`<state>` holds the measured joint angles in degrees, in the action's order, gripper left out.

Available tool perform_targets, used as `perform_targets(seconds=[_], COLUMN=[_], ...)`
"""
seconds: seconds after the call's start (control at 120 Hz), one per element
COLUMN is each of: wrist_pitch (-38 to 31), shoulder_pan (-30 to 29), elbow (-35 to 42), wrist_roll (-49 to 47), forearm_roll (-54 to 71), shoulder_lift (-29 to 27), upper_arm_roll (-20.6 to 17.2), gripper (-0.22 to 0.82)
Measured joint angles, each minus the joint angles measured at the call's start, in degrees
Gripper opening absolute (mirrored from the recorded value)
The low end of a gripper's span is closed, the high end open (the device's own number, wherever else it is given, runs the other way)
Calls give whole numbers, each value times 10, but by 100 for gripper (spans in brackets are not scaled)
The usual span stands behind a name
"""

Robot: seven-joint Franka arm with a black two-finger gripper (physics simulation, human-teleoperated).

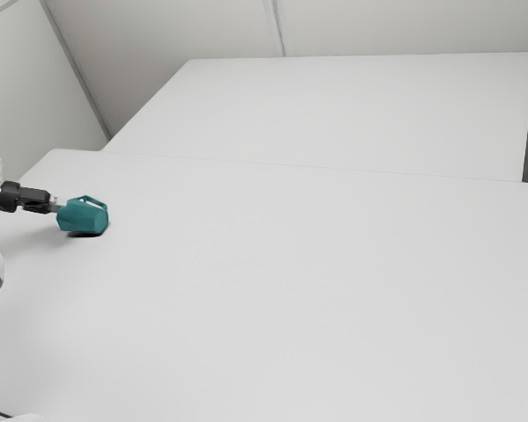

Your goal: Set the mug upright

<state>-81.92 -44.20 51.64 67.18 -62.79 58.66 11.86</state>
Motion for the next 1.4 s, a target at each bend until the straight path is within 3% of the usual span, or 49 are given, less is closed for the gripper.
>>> perform_targets(seconds=[0.875,1.108,1.4], wrist_pitch=[42,43,44], shoulder_pan=[3,3,-1], elbow=[16,18,19], wrist_roll=[3,3,1], forearm_roll=[-2,-2,-2], shoulder_lift=[6,6,6], upper_arm_roll=[-3,-4,-7], gripper=[60,45,14])
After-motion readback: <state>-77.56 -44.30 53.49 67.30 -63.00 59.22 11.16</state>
